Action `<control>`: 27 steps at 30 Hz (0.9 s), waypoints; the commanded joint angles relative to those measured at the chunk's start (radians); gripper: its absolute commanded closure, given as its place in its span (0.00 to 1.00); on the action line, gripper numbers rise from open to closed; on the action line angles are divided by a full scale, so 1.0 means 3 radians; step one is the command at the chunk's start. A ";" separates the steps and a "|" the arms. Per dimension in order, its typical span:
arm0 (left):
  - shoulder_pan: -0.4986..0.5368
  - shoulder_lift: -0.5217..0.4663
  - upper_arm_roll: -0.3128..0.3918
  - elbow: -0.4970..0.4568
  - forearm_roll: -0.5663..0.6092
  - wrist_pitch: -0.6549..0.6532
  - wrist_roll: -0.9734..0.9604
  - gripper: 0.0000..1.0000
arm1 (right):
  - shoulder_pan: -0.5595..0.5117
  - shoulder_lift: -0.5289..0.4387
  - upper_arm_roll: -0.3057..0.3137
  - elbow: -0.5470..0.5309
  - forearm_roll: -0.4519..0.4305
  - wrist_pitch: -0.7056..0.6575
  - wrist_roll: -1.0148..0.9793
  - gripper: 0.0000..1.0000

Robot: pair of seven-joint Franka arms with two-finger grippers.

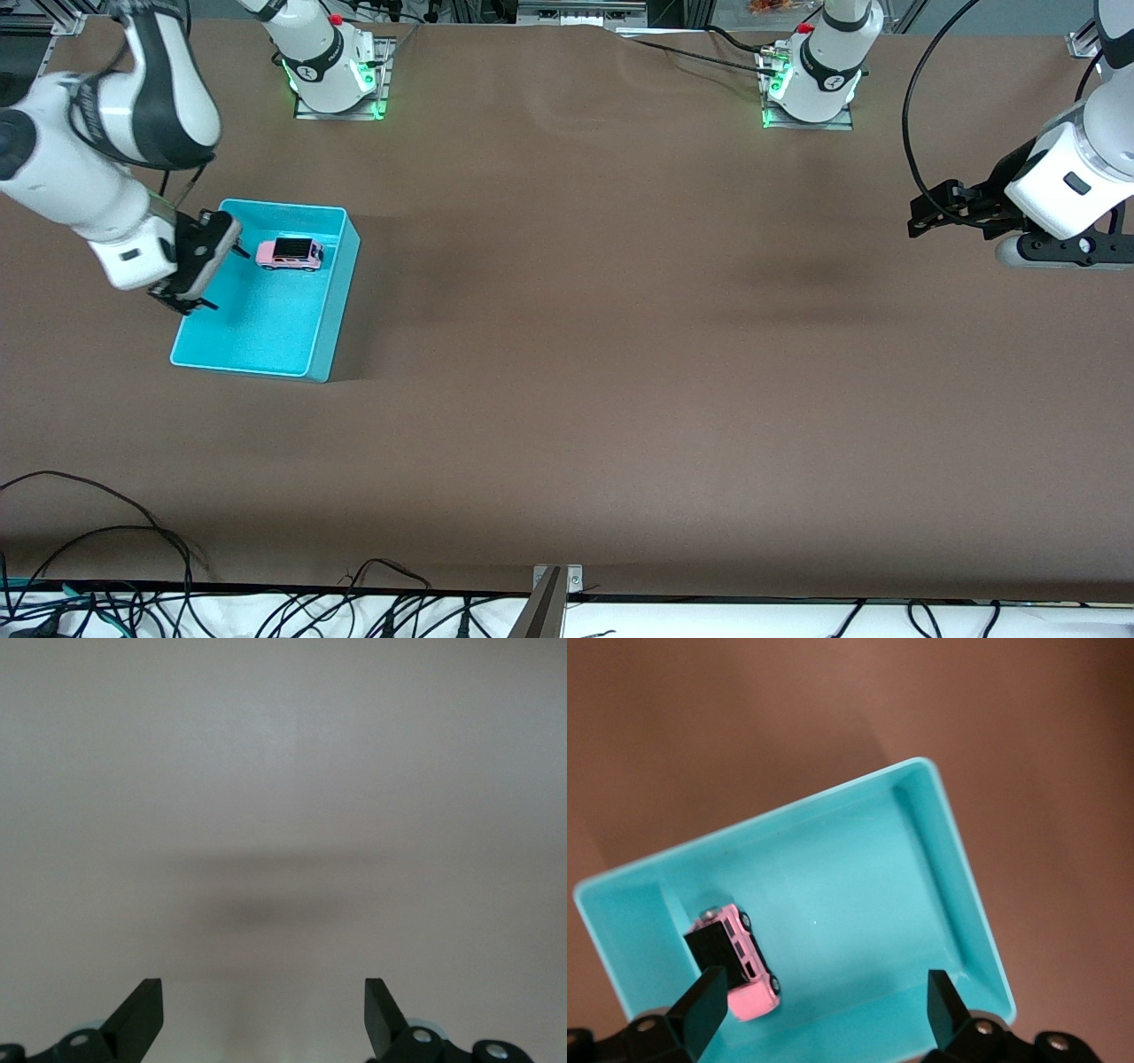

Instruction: Wind and store pink jeep toy

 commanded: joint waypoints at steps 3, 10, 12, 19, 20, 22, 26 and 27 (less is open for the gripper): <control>0.0013 0.0046 -0.0006 0.0101 -0.0042 -0.0065 0.0078 0.00 | 0.0026 0.0030 0.0010 0.0602 0.0064 -0.0542 0.1200 0.00; 0.0008 0.0046 -0.0006 0.0091 -0.0047 -0.0070 0.0078 0.00 | 0.0021 0.0040 -0.0005 0.1118 0.0059 -0.1130 0.2141 0.00; 0.0008 0.0046 -0.0006 0.0086 -0.0047 -0.0070 0.0078 0.00 | 0.0011 0.0056 -0.0015 0.1267 0.0044 -0.1298 0.2386 0.00; 0.0003 0.0041 -0.0006 0.0081 -0.0042 -0.0081 0.0078 0.00 | -0.0004 0.0112 -0.0041 0.1722 -0.0084 -0.1882 0.3000 0.00; 0.0003 0.0041 -0.0006 0.0081 -0.0042 -0.0081 0.0078 0.00 | 0.0001 0.0117 -0.0041 0.1763 -0.0135 -0.1892 0.3123 0.00; 0.0003 0.0041 -0.0006 0.0070 -0.0031 -0.0086 0.0068 0.00 | 0.0001 0.0132 -0.0041 0.1809 -0.0176 -0.1908 0.3404 0.00; -0.0002 0.0041 -0.0011 0.0065 -0.0021 -0.0086 0.0063 0.00 | 0.0001 0.0163 -0.0041 0.1881 -0.0212 -0.1933 0.3722 0.00; 0.0003 0.0041 -0.0011 0.0065 -0.0021 -0.0086 0.0063 0.00 | 0.0001 0.0163 -0.0041 0.1886 -0.0222 -0.1948 0.3732 0.00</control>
